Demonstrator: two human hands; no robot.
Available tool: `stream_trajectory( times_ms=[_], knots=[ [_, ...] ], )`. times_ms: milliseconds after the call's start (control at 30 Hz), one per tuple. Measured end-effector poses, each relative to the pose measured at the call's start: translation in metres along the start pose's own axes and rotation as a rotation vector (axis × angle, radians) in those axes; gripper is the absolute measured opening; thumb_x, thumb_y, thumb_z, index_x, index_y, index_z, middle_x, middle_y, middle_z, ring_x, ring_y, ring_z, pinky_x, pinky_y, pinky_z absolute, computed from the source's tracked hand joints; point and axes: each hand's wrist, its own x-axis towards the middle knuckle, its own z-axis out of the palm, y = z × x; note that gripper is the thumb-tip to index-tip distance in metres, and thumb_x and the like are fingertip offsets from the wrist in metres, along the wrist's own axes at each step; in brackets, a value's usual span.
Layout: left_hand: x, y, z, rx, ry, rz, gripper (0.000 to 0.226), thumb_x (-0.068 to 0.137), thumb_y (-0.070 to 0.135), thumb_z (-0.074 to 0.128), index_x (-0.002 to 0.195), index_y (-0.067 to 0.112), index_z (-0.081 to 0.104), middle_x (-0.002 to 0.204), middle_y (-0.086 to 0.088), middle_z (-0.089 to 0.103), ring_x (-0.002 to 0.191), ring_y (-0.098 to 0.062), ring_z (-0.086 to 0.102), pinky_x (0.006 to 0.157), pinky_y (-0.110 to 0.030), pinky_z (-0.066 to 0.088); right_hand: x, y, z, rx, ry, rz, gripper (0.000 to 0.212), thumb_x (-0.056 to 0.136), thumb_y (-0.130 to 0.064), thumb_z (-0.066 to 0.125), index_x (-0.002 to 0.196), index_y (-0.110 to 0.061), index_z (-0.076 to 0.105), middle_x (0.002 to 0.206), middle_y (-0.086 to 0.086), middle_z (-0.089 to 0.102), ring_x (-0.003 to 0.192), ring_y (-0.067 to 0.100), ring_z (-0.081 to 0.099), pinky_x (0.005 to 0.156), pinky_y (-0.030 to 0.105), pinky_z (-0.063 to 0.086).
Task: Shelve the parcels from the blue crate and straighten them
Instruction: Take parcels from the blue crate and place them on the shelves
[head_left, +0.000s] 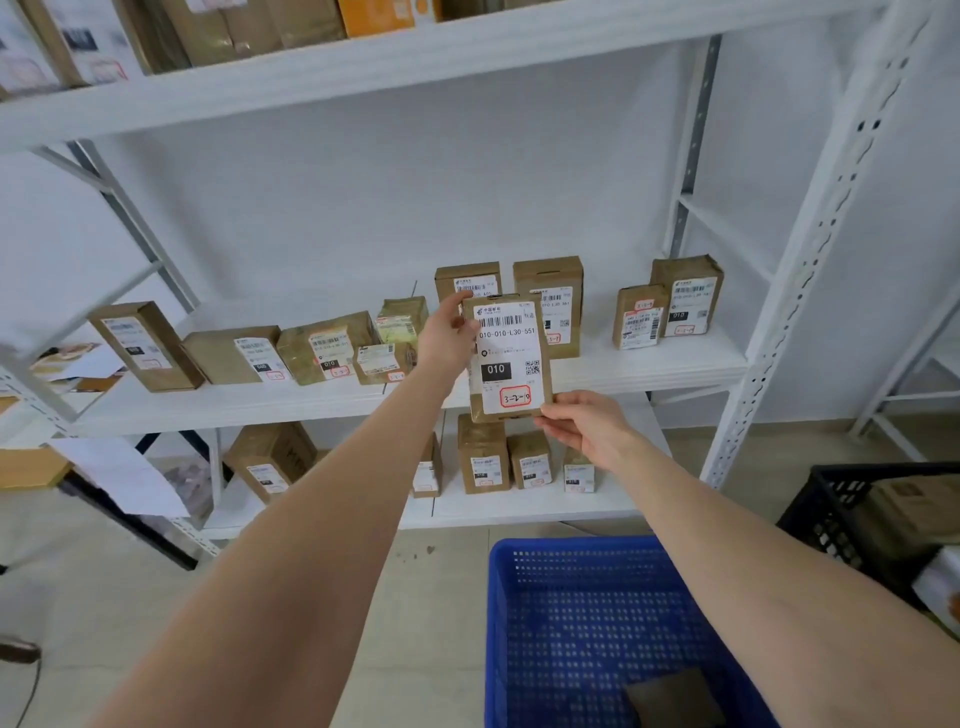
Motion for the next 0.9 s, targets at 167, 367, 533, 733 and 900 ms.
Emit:
stream_trajectory(
  times_ms=[167,367,533,733,900],
  knots=[
    [0.004,0.054,0.0,0.021,0.021,0.142,0.041,0.095,0.009,0.049,0.132,0.027,0.048,0.114,-0.006,0.063,0.1,-0.027,0.064,0.083,-0.049,0.056,-0.006,-0.046,-0.004,0.053,0.022,-0.127,0.018,0.081,0.015,0.065,0.093,0.003,0.059,0.094,0.018,0.07,0.079,0.024,0.069,0.068,0.026,0.06],
    [0.006,0.13,-0.001,-0.018,0.015,0.304,0.04,0.097,0.008,0.047,0.132,0.025,0.048,0.105,-0.001,0.055,0.096,-0.024,0.062,0.083,-0.045,0.056,-0.016,-0.11,-0.006,0.063,0.024,-0.265,0.019,0.082,0.01,0.066,0.096,0.0,0.057,0.094,0.018,0.07,0.076,0.023,0.069,0.069,0.027,0.06],
    [0.007,0.182,-0.007,-0.066,0.0,0.398,0.037,0.098,0.009,0.046,0.132,0.023,0.046,0.114,-0.006,0.056,0.1,-0.026,0.061,0.084,-0.048,0.055,-0.037,-0.162,0.0,0.058,0.066,-0.386,0.019,0.081,0.009,0.067,0.097,0.002,0.058,0.093,0.018,0.071,0.081,0.025,0.069,0.078,0.032,0.059],
    [0.008,0.233,-0.021,-0.099,0.008,0.466,0.036,0.099,0.01,0.046,0.132,0.023,0.044,0.113,-0.002,0.056,0.096,-0.019,0.058,0.081,-0.042,0.056,-0.056,-0.205,0.011,0.072,0.077,-0.488,0.017,0.081,0.007,0.069,0.091,-0.001,0.058,0.089,0.015,0.073,0.08,0.022,0.072,0.073,0.028,0.06],
    [0.011,0.26,-0.031,-0.102,0.062,0.55,0.037,0.097,0.009,0.049,0.132,0.019,0.043,0.113,-0.003,0.058,0.096,-0.016,0.055,0.084,-0.041,0.055,-0.066,-0.233,0.023,0.051,0.093,-0.56,0.016,0.082,0.007,0.068,0.089,-0.002,0.057,0.092,0.016,0.073,0.08,0.022,0.072,0.074,0.029,0.06]
  ],
)
